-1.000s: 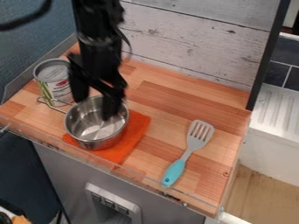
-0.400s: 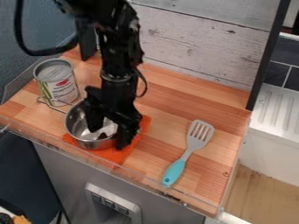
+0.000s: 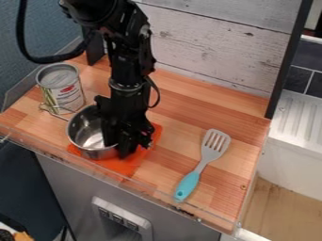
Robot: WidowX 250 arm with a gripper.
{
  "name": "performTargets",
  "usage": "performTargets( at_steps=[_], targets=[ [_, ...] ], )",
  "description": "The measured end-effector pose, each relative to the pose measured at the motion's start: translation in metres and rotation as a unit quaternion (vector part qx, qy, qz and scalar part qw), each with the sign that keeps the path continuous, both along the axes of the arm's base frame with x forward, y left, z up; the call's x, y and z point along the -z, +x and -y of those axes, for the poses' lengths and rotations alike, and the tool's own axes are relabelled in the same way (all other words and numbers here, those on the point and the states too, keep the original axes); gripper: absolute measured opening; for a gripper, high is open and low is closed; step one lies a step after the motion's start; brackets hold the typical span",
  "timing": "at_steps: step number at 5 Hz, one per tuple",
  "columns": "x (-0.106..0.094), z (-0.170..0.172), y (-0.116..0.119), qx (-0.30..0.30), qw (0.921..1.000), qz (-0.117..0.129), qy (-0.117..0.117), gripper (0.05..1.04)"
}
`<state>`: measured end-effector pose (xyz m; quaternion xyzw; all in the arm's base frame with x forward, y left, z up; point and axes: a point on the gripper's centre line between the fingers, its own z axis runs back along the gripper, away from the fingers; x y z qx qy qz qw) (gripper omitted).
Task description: Move the aluminium pot to the upper center side of the table
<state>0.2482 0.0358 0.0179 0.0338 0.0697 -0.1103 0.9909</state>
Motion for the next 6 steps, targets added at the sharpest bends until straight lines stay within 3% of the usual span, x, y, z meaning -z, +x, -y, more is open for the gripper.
performTargets(
  at_steps=[1, 2, 4, 6],
  targets=[
    [-0.013, 0.002, 0.003, 0.014, 0.9997, 0.019, -0.008, 0.146],
    [-0.034, 0.01, 0.02, 0.046, 0.9972, 0.05, -0.031, 0.081],
    [-0.096, 0.039, 0.079, 0.057, 0.989, 0.126, -0.053, 0.081],
    [-0.04, 0.033, 0.11, 0.065, 0.9934, 0.071, -0.061, 0.081]
  ],
)
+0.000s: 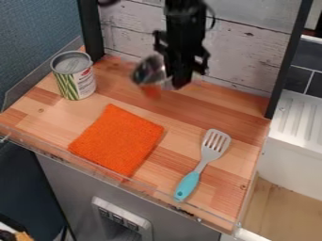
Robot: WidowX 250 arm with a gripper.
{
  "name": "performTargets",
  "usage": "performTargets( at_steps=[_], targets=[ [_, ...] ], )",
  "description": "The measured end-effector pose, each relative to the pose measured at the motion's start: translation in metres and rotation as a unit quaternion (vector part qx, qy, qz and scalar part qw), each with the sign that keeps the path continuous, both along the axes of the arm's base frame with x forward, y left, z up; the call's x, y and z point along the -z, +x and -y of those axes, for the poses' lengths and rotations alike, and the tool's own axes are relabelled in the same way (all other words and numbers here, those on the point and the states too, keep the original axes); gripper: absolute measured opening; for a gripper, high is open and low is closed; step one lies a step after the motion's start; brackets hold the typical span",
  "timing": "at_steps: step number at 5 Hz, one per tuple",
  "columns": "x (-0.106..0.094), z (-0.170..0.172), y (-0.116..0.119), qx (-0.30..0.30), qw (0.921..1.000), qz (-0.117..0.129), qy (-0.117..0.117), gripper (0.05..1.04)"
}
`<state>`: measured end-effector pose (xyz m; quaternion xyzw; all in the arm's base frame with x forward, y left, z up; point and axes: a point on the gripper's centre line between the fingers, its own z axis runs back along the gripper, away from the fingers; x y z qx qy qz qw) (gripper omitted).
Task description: Move the aluminium pot to the upper center side of the table
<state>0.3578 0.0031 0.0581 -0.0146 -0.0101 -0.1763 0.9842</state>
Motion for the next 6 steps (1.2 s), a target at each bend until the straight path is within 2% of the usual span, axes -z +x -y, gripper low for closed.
performTargets(
  at_steps=[1, 2, 3, 4, 5, 6],
  targets=[
    [0.028, -0.009, 0.001, 0.02, 0.9992, -0.029, 0.021, 0.081],
    [0.032, -0.016, 0.001, 0.036, 0.9982, -0.026, 0.04, 0.112],
    [0.04, -0.021, -0.008, 0.041, 0.9969, -0.037, 0.057, 0.299],
    [0.03, -0.021, -0.01, 0.038, 0.9973, -0.025, 0.057, 0.592],
    [-0.009, -0.023, -0.01, 0.024, 0.9975, -0.006, 0.066, 0.889],
    [-0.029, -0.028, -0.017, 0.011, 0.9966, -0.004, 0.082, 1.019]
  ],
)
